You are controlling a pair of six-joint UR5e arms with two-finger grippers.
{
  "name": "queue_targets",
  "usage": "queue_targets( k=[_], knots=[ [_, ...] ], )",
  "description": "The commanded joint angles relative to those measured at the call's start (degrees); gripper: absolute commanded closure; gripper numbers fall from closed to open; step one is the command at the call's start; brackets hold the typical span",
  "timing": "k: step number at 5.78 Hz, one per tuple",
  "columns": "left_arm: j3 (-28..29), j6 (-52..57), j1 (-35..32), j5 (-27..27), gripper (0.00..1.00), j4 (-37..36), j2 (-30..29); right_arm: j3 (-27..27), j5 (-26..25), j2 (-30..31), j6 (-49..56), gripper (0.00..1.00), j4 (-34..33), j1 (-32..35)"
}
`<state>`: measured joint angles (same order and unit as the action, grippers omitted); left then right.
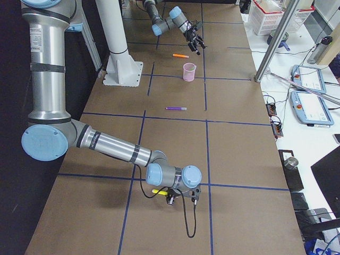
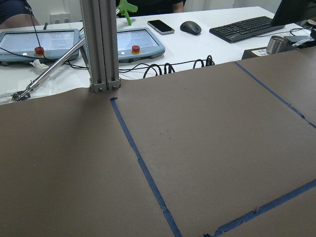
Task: Collect pens into pen holder
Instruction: 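Raise the left gripper above the cup while the right gripper grasps the yellow marker, then carry the yellow marker with the right gripper over the pink cup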
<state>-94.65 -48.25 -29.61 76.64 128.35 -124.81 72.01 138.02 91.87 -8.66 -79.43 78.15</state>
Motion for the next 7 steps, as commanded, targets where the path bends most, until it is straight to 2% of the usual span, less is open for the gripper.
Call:
queue_targets(
  k=[1, 4, 5, 6, 7],
  knots=[
    [-0.4, 0.0, 0.0, 0.0, 0.01, 0.1, 0.0, 8.4, 0.1, -0.6, -0.2, 1.0, 0.2, 0.0],
    [-0.6, -0.1, -1.3, 0.2, 0.01, -0.2, 1.0, 27.7, -1.5, -2.4, -2.7, 1.0, 0.4, -4.6],
    [-0.4, -3.8, -3.6, 5.1, 0.01, -0.6, 3.1, 34.0, -3.0, -4.4, -9.3, 1.0, 1.5, -8.2],
    [-0.5, -4.2, -5.9, 11.0, 0.01, -0.6, 5.1, 38.7, -6.7, -9.1, -19.6, 1.0, 1.6, -13.9],
    [-0.5, -4.1, -6.0, 11.4, 0.01, -0.6, 5.9, 41.8, -18.1, -15.5, -33.3, 1.0, 1.6, -23.0]
  ],
)
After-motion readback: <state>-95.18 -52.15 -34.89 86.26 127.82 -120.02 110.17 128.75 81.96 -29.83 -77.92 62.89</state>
